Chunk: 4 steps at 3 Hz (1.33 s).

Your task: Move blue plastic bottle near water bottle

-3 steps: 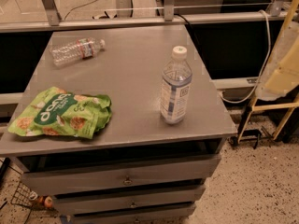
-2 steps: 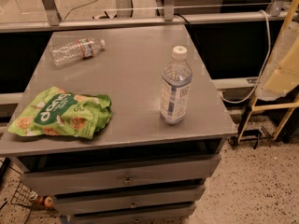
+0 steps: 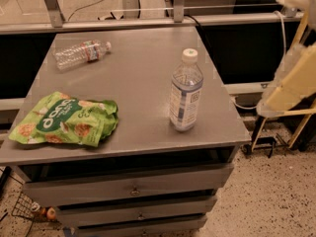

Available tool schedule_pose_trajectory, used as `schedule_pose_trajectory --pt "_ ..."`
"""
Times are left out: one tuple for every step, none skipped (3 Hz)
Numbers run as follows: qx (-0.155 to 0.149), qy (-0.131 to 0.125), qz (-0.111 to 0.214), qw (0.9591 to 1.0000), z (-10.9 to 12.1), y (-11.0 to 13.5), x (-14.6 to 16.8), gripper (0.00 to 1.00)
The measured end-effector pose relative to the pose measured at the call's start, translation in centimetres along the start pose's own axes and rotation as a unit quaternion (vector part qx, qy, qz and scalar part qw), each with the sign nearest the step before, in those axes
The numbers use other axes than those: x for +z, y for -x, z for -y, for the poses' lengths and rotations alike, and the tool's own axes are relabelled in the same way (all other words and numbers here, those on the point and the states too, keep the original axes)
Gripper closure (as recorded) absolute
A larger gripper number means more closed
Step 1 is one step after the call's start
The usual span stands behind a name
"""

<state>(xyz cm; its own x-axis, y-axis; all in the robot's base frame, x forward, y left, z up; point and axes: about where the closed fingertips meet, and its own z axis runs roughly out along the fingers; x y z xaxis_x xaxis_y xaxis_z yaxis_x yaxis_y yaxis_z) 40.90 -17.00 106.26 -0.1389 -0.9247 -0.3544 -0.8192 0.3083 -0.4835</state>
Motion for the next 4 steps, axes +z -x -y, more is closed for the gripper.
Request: schedule_pose_trajectory --pt "0.1 0.035 0.048 0.9932 -1.7 -4.5 6.8 0.0" --pt "0.176 0.067 0.115 0.9754 -3.0 -5.3 12.3 0.0" --pt "0.225 0.071 0.177 0.9555 -2.9 -3.1 15.4 0.0" --pt "0.235 0.04 0.192 0.952 -1.5 -0.8 16.6 0.0"
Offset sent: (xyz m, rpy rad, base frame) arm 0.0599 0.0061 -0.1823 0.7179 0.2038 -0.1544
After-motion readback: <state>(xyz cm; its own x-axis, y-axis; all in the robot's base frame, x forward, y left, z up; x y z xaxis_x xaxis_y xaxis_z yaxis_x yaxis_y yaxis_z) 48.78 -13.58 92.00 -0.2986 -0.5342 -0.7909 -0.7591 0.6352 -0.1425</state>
